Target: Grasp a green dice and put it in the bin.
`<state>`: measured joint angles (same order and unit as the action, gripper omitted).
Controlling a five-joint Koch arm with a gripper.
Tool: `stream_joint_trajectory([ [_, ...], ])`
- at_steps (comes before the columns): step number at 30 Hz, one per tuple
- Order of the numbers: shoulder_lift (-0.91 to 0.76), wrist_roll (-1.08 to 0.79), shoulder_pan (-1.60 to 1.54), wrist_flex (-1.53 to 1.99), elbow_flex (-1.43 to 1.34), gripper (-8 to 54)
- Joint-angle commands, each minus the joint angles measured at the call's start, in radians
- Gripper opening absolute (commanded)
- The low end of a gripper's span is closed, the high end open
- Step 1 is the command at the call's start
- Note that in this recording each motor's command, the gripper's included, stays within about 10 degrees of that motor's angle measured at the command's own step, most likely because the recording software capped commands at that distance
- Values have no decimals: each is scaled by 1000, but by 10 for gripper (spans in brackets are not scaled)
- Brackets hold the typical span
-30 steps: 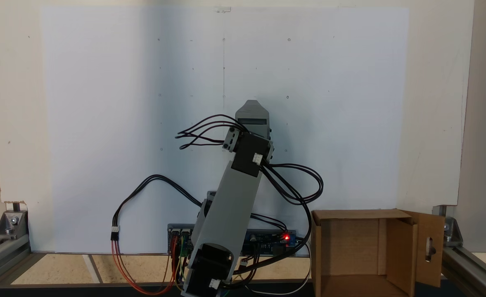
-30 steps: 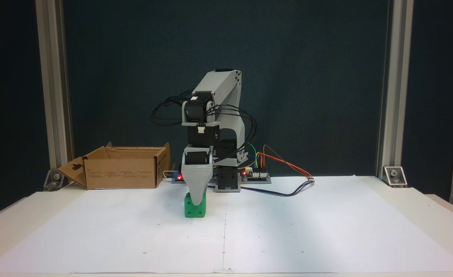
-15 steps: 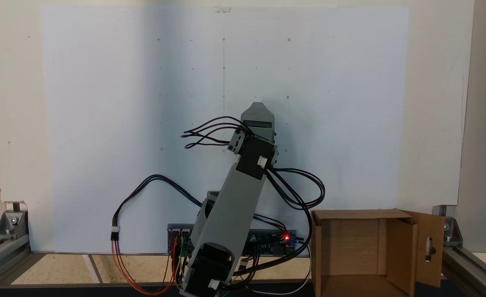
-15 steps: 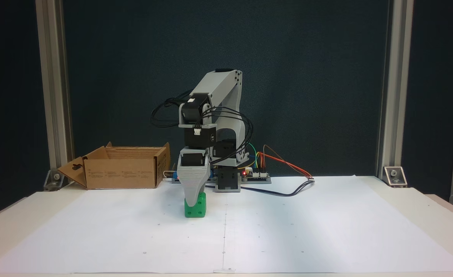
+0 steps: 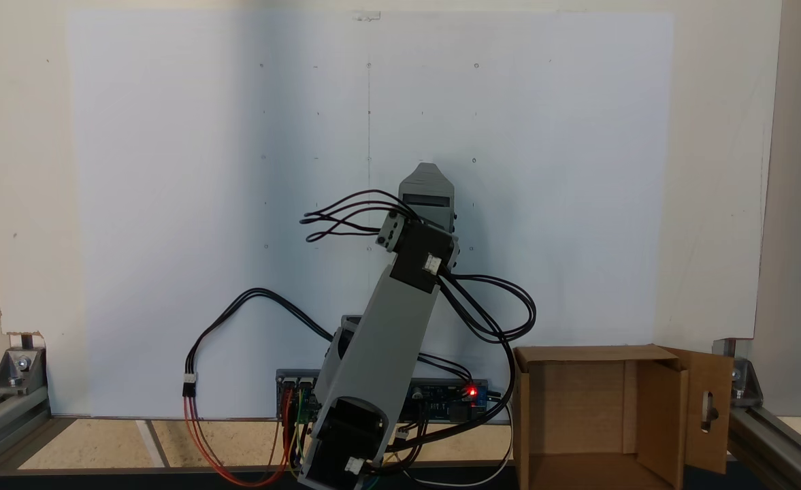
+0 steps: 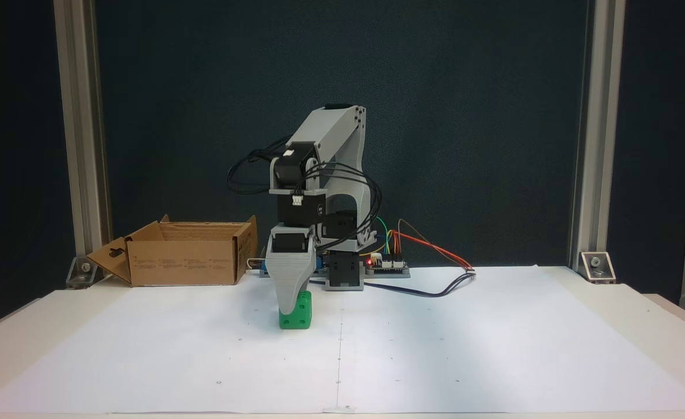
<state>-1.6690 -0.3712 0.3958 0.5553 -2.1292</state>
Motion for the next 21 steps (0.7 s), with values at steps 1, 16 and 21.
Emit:
stream_joint_trajectory([
  [1, 9, -58, -2, -18, 18, 421],
  [16, 69, -58, -12, -54, 18, 413],
  [21, 72, -57, -11, -63, 18, 381],
])
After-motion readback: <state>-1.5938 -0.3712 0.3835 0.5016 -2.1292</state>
